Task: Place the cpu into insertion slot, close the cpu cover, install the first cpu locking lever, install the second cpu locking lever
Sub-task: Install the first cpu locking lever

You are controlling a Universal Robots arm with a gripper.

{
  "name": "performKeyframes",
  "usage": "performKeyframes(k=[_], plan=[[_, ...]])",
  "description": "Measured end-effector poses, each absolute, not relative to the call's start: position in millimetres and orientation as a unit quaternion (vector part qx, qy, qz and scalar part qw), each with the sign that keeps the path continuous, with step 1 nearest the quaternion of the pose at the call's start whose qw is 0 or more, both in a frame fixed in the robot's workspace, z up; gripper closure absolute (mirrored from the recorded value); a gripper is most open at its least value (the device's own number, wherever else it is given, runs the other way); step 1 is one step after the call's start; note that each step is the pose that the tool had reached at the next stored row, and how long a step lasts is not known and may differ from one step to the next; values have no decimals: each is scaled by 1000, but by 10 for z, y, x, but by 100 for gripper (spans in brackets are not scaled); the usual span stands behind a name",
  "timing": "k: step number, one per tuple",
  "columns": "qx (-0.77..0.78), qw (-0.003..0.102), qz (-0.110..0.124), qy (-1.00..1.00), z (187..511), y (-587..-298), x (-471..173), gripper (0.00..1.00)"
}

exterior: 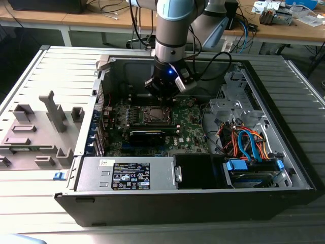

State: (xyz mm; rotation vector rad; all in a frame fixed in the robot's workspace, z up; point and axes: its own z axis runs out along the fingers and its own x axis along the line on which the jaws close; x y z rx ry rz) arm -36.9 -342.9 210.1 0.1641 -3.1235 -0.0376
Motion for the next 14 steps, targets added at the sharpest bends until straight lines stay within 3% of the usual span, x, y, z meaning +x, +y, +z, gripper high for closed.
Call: performKeyframes(k=[14], plan=[[44, 7, -12, -999, 2099, -3717, -367, 89]])
